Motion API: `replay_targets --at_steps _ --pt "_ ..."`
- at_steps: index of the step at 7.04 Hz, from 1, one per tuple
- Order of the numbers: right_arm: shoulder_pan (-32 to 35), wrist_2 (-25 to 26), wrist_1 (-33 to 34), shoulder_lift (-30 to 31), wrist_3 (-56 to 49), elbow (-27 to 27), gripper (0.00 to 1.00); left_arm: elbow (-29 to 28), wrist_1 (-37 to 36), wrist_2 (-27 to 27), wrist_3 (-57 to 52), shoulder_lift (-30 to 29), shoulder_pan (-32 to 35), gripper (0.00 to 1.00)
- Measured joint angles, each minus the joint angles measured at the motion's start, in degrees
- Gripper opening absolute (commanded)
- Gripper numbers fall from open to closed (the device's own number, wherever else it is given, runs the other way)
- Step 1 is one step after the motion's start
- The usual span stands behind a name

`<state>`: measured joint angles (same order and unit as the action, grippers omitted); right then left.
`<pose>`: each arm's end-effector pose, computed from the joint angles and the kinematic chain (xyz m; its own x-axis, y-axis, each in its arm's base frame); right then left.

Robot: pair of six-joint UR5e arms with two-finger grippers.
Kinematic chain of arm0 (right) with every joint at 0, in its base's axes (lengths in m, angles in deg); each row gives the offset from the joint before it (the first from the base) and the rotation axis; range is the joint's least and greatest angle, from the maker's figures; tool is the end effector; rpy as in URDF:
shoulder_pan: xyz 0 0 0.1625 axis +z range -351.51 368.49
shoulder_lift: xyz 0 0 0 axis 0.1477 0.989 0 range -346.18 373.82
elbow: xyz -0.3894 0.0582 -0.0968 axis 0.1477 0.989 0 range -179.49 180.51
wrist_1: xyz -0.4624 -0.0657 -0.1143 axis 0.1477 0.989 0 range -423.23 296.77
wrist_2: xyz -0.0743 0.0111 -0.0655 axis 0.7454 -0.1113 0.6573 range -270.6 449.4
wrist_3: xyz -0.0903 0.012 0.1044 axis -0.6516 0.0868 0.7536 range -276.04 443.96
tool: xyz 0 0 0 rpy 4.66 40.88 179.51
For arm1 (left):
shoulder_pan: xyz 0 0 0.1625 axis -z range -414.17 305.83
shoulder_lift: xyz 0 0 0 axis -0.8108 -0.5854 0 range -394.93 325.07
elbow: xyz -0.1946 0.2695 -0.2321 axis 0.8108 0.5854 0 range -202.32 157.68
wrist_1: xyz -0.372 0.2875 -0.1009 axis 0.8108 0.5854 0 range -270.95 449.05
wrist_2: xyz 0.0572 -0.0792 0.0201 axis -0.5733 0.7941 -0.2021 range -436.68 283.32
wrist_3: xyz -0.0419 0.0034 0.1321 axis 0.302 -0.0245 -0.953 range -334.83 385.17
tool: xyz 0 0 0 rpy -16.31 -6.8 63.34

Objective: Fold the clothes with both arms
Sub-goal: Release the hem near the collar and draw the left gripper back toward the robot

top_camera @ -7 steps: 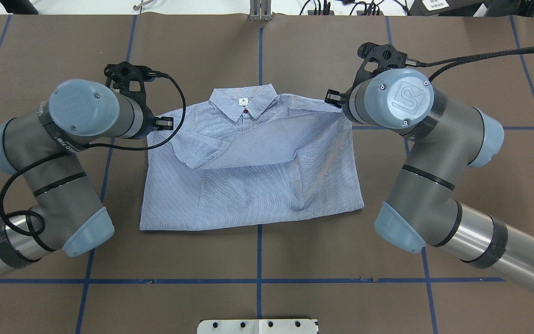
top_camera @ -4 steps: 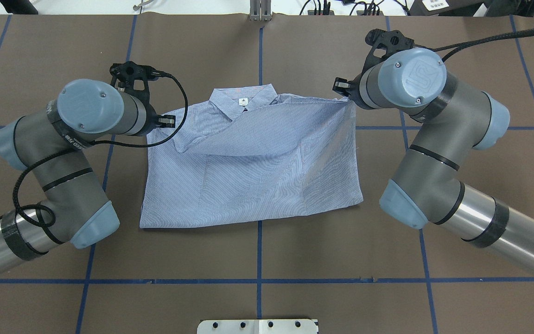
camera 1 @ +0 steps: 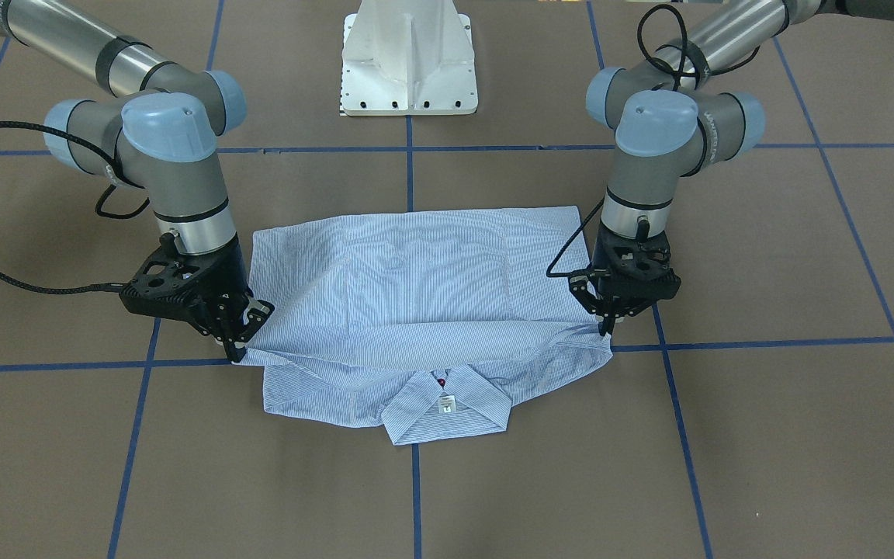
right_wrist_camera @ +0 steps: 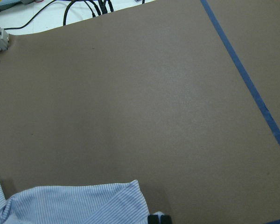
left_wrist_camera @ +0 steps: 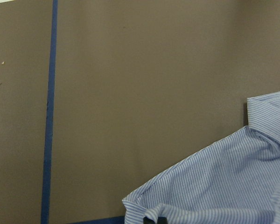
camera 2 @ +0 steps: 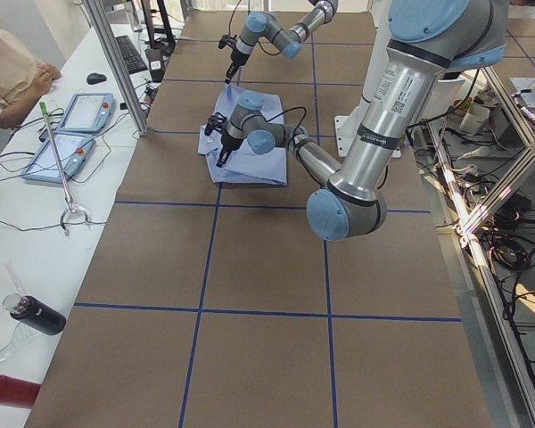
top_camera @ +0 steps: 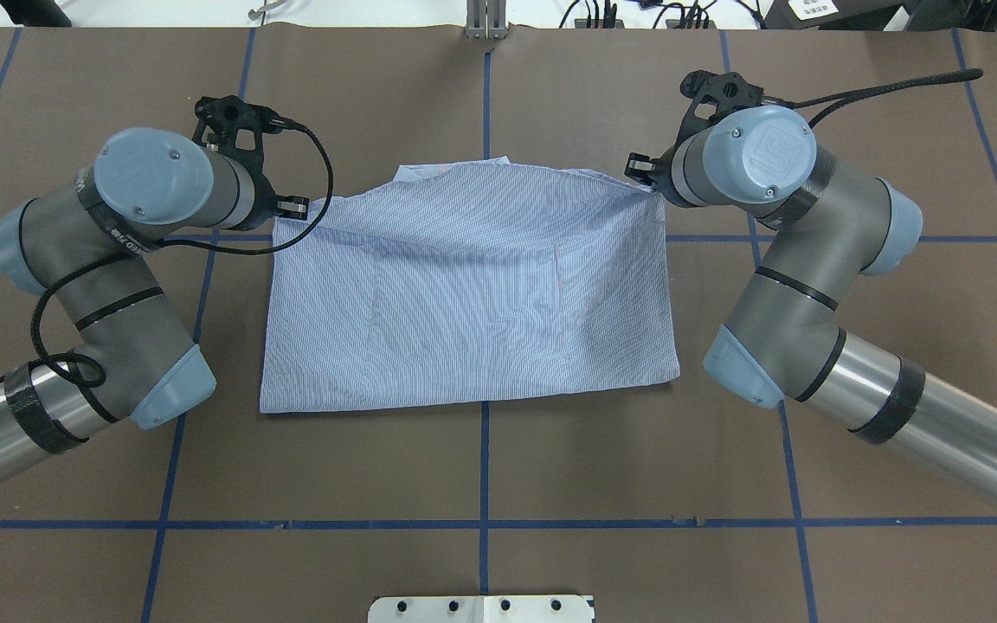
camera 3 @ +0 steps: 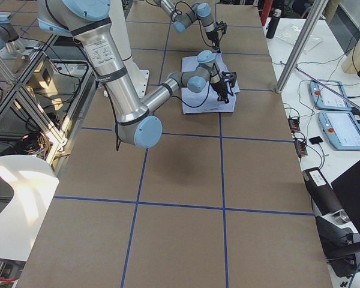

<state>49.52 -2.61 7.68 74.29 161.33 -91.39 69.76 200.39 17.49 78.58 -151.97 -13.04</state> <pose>-0.4923 -0.5985 0.2856 0.6070 0.2386 0.7580 -0.5153 0.8443 0.1469 0.4899 -0.5915 0.3099 0.7509 0.1335 -0.6468 0.2071 0.8823 0.4226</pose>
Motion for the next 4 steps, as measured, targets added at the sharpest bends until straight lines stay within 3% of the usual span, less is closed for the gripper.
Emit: replay_targets --at_steps 1,3,4 --pt "-0.35 0.0 -0.46 0.0 -0.08 0.69 1.0 -1.16 1.38 0.1 -1.07 -0.01 0.3 0.99" --pt "-0.67 -0.39 -0.65 -0.52 -2.16 1.7 1.0 -1.61 2.97 1.25 -7.02 -0.02 1.8 1.0" --pt "-0.15 -2.31 -0.54 -1.17 -3.11 1.73 1.0 -1.08 4.43 4.77 -9.61 0.26 3.07 1.0"
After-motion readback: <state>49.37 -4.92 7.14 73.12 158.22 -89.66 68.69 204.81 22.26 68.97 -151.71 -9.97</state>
